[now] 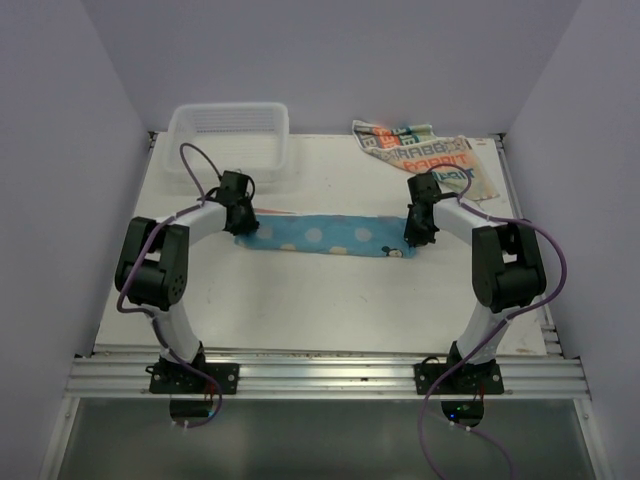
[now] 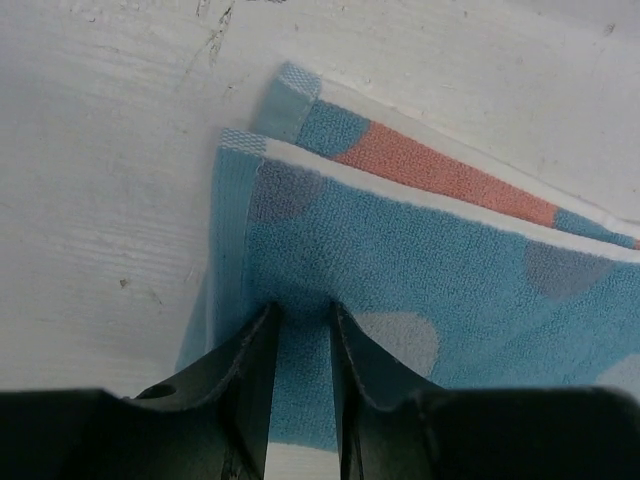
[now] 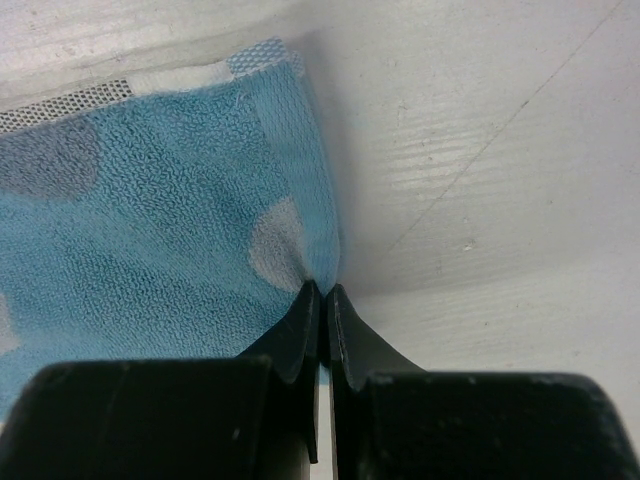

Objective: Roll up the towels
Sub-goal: Fold the towel

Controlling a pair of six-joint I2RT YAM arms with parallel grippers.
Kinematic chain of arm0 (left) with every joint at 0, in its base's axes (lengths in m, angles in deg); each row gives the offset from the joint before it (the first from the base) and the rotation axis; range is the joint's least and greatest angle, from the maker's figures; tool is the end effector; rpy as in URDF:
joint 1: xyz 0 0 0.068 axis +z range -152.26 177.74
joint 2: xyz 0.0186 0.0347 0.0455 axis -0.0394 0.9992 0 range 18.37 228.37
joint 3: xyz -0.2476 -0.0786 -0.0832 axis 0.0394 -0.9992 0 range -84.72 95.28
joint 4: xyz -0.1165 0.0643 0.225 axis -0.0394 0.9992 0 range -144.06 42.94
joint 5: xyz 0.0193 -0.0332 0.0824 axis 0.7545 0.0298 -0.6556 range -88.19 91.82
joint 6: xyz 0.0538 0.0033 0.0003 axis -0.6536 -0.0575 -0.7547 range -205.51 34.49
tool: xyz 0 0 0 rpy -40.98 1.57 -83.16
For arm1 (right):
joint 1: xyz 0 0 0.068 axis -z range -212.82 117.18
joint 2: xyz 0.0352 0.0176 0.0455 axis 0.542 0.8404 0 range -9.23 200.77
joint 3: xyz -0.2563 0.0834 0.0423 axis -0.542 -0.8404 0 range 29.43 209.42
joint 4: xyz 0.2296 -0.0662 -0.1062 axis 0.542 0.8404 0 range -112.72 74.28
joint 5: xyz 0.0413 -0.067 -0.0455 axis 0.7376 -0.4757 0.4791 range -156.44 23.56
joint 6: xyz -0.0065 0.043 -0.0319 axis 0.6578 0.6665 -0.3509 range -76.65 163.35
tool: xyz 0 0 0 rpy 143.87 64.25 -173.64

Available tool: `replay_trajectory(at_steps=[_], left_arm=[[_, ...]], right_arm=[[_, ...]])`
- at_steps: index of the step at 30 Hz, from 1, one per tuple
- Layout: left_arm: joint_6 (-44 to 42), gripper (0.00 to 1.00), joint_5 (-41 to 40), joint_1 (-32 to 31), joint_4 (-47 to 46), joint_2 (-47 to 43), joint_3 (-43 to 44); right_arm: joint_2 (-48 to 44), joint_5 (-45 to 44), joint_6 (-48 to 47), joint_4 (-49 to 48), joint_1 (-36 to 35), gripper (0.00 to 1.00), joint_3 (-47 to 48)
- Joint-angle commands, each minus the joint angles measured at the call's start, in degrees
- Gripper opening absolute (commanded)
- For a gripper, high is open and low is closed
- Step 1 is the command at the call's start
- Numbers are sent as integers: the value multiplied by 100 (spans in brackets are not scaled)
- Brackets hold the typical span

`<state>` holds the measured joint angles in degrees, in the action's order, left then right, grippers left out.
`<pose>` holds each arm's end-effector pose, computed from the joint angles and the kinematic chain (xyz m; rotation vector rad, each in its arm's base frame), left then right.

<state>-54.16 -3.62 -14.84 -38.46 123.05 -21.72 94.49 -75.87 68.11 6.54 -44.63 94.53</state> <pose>0.3607 -0.0769 0.1587 -0.4549 2.5321 -0.1692 0.3463 0.0664 0.1629 0.3507 2.7017 -0.0461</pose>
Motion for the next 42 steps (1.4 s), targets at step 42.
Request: replay_trajectory(at_steps=[42], left_arm=[[-534,56,-336,1,664,-2716,327]], right_arm=[[-1592,-1305,-1087,1644,65,0,495]])
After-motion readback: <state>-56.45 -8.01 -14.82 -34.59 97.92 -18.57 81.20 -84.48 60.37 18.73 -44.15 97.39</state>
